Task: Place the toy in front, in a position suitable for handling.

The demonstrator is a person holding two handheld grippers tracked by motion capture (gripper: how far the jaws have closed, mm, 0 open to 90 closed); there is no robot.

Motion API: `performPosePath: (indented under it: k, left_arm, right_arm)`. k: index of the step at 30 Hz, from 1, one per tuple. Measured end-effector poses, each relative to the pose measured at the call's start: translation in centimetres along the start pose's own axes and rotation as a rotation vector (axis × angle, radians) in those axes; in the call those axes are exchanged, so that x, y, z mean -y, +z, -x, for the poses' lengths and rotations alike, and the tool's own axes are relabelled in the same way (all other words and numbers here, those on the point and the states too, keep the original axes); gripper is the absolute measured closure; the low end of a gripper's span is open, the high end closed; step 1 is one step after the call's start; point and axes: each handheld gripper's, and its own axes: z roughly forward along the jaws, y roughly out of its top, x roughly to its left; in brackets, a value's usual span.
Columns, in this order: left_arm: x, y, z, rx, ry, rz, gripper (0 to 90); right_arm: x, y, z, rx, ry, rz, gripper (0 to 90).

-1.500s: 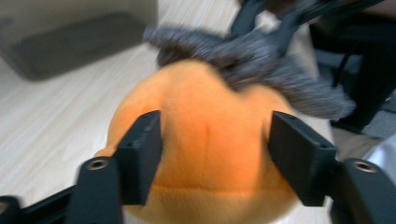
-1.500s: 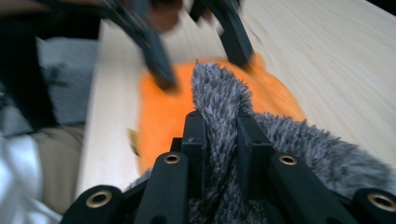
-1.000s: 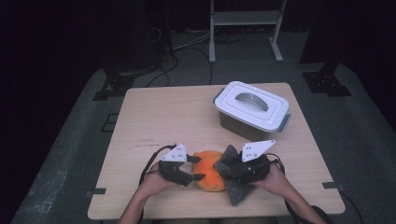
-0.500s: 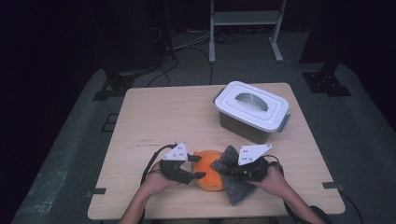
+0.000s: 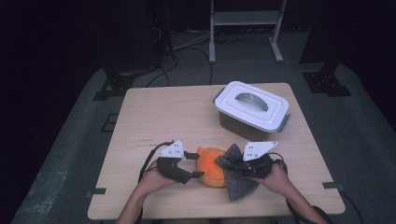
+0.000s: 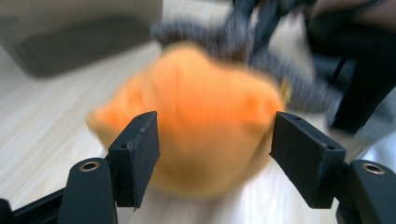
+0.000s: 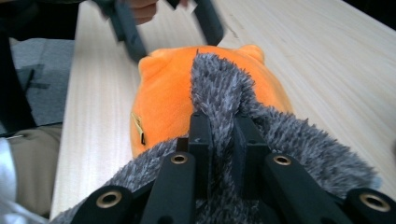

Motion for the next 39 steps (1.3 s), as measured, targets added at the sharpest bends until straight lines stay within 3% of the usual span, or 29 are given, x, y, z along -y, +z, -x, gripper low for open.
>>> performPosePath:
  k: [2,3,5,7,9,11,17,23,25,27,31,35,39]
  left_arm:
    - [0.2,0.4,0.0,-0.013,-0.012,0.009,36.0]
    - [0.1,0.5,-0.1,-0.009,-0.021,0.026,36.8]
    - [0.0,0.6,-0.2,-0.011,-0.022,0.03,37.0]
    - [0.0,0.7,-0.2,-0.011,-0.019,0.027,37.3]
    - [0.1,0.6,-0.2,-0.01,-0.022,0.016,37.4]
    - [0.2,0.6,-0.2,-0.009,-0.021,0.013,37.3]
    - [-0.1,0.1,-0.1,0.024,-0.03,0.068,33.7]
    - [-0.6,0.0,0.3,0.051,-0.008,0.132,28.3]
    - [-0.7,0.3,0.3,0.042,-0.012,0.11,28.0]
    - [-0.5,0.8,0.4,0.005,0.005,0.063,32.6]
    - [-0.3,0.5,0.0,-0.025,-0.022,0.063,33.8]
    - [0.0,0.5,-0.4,-0.029,-0.046,0.065,34.4]
    - [-0.2,0.8,-0.4,-0.027,-0.044,0.068,34.8]
  right_arm:
    - [-0.1,-0.3,0.1,0.001,0.006,0.009,78.9]
    - [-0.6,-0.5,-0.3,0.011,-0.023,0.009,79.0]
    - [-0.8,-0.6,-0.5,0.012,-0.035,0.012,79.0]
    - [-1.5,-0.6,-1.3,-0.022,-0.056,0.038,79.2]
    - [-1.9,0.3,-2.4,-0.023,-0.118,-0.009,79.3]
    - [-1.8,0.5,-2.4,-0.025,-0.123,-0.015,79.2]
    - [-1.0,0.1,-1.1,-0.046,-0.06,0.001,79.2]
    - [-1.0,0.7,-1.5,-0.063,-0.063,0.0,79.1]
    - [-1.1,0.9,-1.7,-0.069,-0.065,-0.001,79.1]
    - [-1.2,1.0,-1.9,-0.068,-0.07,-0.006,79.0]
    - [-0.9,0.4,-1.7,-0.048,-0.094,-0.044,79.2]
    - [0.0,-0.5,-1.3,-0.023,-0.074,-0.073,79.2]
    - [-1.1,0.1,-1.9,-0.048,-0.087,-0.032,79.3]
